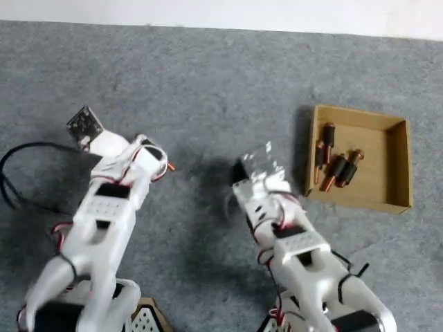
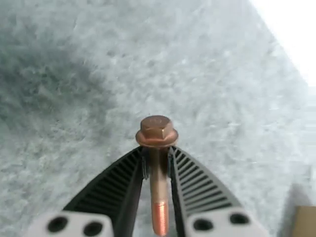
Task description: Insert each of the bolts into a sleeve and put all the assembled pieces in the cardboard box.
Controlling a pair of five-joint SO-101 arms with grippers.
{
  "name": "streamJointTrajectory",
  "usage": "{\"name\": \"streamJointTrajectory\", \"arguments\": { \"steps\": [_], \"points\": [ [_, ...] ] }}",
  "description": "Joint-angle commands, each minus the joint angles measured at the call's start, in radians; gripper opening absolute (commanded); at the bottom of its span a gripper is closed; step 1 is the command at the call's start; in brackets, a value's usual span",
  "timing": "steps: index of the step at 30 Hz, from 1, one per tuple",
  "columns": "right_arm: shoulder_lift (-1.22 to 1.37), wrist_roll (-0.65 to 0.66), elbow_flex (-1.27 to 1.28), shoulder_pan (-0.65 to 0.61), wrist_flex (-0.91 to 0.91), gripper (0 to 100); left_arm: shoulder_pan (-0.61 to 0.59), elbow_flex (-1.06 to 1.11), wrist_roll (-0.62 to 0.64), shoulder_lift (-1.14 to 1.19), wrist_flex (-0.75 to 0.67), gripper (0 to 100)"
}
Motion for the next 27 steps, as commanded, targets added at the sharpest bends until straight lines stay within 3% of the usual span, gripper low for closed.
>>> {"name": "streamJointTrajectory", "arguments": {
  "steps": [1,10,19,27],
  "points": [
    [-0.056,0.074,0.045,-0.062,-0.104,0.5,0.016,0.044,-0.006,-0.128,-0.075,0],
    [-0.065,0.245,0.166,-0.185,-0.239,0.5,0.111,0.289,-0.02,-0.397,-0.245,0],
    [-0.065,0.255,0.206,-0.206,-0.34,0.5,0.262,0.481,-0.153,-0.713,-0.245,0],
    [-0.067,0.255,0.205,-0.208,-0.34,0.5,0.269,0.575,-0.187,-0.892,-0.25,0]
  ]
}}
